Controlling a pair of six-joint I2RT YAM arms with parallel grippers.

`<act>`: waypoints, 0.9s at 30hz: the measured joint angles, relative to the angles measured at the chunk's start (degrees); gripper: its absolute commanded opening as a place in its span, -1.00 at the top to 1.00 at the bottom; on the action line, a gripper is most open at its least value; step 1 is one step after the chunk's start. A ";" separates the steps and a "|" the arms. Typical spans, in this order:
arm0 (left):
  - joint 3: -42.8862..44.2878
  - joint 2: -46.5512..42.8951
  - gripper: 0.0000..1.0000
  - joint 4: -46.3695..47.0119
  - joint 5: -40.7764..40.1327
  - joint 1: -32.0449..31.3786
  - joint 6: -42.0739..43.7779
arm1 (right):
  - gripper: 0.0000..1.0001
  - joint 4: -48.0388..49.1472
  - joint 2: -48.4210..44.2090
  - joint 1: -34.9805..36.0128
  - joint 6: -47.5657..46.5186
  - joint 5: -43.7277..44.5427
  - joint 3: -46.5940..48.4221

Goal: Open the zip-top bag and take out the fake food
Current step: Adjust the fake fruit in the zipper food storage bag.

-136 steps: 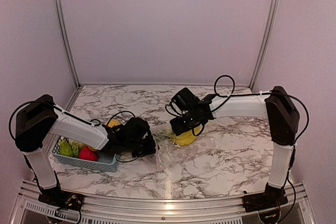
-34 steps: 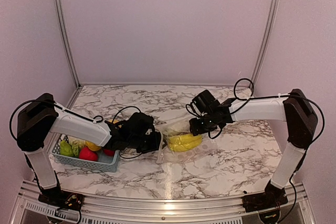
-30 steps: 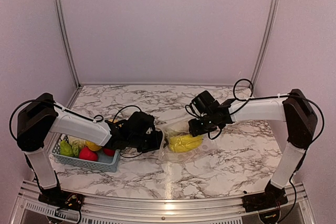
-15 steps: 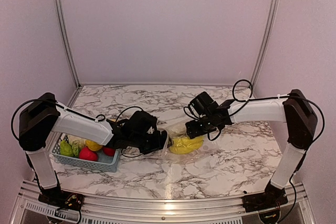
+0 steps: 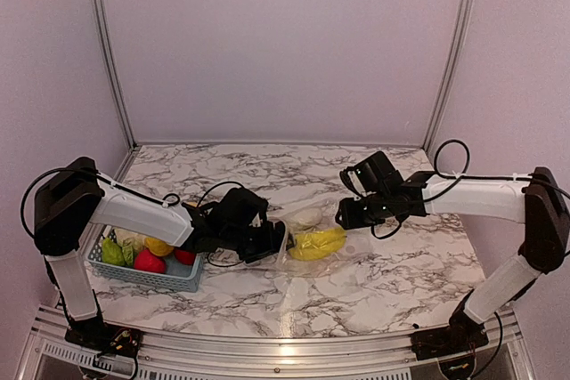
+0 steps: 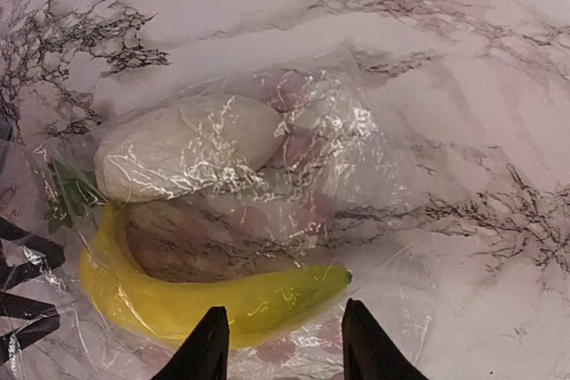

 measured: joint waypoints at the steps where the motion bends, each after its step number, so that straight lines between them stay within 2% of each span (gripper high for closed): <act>1: 0.00 0.02 -0.61 0.02 0.09 0.00 0.00 | 0.25 0.35 -0.48 -0.24 0.44 -0.74 -1.16; 8: 0.00 0.13 -0.62 0.31 0.61 0.15 0.00 | 0.37 3.69 -0.94 -2.60 3.08 -4.96 -5.95; 13: 0.00 0.15 -0.64 0.55 0.83 0.17 0.00 | 0.34 8.46 0.28 -3.56 4.96 -7.08 -7.69; 18: 0.00 0.15 -0.75 0.94 0.85 0.24 0.02 | 0.33 11.80 1.25 -3.74 6.45 -8.20 -8.41; 27: 0.00 0.57 -0.98 1.38 1.05 0.48 -0.04 | 0.20 14.67 2.14 -3.78 7.32 -9.60 -9.29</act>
